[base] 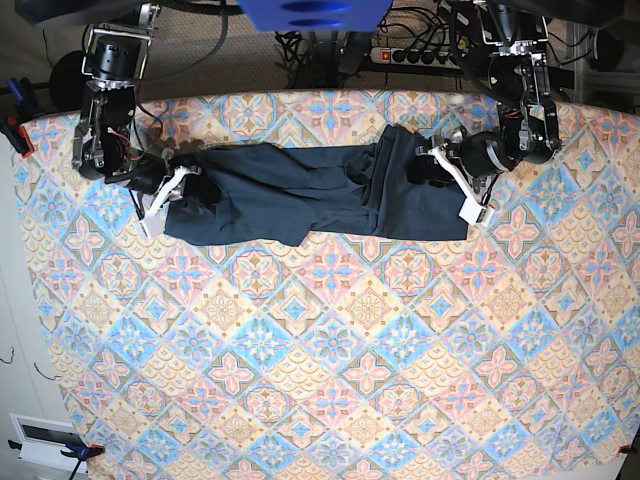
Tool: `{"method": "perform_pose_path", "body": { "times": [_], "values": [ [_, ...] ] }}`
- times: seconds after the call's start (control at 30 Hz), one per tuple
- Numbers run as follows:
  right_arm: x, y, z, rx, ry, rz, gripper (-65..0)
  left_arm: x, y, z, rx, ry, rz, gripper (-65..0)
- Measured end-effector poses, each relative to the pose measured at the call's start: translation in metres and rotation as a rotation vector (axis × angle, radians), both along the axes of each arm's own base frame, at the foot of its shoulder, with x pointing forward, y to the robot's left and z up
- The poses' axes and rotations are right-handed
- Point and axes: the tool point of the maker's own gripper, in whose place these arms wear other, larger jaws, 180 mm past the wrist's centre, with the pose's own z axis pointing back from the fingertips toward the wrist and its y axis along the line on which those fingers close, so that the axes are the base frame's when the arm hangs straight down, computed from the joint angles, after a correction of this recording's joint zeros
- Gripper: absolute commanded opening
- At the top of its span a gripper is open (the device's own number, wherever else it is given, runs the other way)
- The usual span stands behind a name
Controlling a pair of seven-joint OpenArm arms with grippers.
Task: Layout the t-shirt on the table in an organized manner, then fold the t-shirt properly
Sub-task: 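Lift the collar end with the right gripper and fold it over toward the left gripper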
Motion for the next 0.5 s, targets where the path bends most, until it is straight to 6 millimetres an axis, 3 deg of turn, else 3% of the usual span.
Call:
{"method": "perform_pose_path", "body": {
  "times": [0.07, 0.27, 0.4, 0.5],
  "values": [
    [0.001, -0.006, 0.001, 0.0, -0.004, -0.021, -64.7, 0.004, 0.001, 0.003, -0.005, -0.024, 0.014, -43.7],
    [0.017, -0.038, 0.011, -0.034, -0.047, -0.119, -64.3, 0.007, -0.005, 0.009, -0.058, -0.038, 0.021, -43.7],
    [0.052, -0.071, 0.045, -0.086, -0.157, -0.147, -64.3, 0.011, -0.018, 0.026, -0.188, -0.069, 0.03, -43.7],
    [0.058, -0.085, 0.054, -0.115, -0.178, -0.156, -64.3, 0.011, -0.017, 0.026, -0.184, -0.065, 0.032, -43.7]
  ]
}}
